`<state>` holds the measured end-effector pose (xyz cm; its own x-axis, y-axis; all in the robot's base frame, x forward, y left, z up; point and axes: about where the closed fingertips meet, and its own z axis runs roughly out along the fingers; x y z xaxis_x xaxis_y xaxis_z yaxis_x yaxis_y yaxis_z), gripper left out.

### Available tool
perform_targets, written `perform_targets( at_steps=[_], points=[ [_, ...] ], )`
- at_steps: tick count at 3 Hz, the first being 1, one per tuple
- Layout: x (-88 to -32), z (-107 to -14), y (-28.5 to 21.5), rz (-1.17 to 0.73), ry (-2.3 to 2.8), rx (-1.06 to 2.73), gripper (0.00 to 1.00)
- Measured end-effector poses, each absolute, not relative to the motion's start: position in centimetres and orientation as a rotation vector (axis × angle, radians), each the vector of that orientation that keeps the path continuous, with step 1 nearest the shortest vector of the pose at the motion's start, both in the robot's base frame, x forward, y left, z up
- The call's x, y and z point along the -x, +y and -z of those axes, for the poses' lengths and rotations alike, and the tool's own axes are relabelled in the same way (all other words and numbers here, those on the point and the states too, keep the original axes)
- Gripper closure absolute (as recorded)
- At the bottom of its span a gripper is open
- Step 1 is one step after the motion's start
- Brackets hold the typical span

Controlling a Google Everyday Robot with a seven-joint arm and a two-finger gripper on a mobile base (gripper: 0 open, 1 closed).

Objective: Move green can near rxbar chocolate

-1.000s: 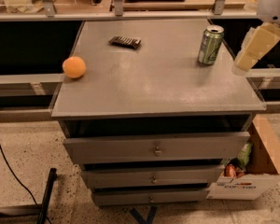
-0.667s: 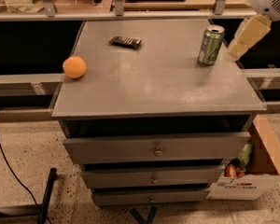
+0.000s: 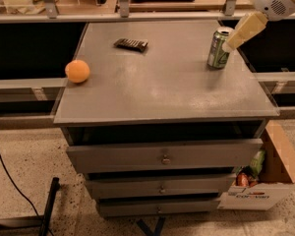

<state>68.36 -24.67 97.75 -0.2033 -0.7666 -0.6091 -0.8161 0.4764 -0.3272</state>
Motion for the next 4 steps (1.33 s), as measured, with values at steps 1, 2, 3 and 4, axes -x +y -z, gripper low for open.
perform_targets(
  at_steps=[1,2,3,4],
  points=[
    [-68.3,-97.7,-24.6,-0.085,1.988,1.31,0.0],
    [-69.0,-96.9,-25.4,-0.088,2.026,1.262,0.0],
    [-70.2,-95.6,-26.2,-0.153,2.008,1.177,0.0],
    [-71.0,-94.5,-26.7,-0.213,1.98,1.101,0.0]
  ],
)
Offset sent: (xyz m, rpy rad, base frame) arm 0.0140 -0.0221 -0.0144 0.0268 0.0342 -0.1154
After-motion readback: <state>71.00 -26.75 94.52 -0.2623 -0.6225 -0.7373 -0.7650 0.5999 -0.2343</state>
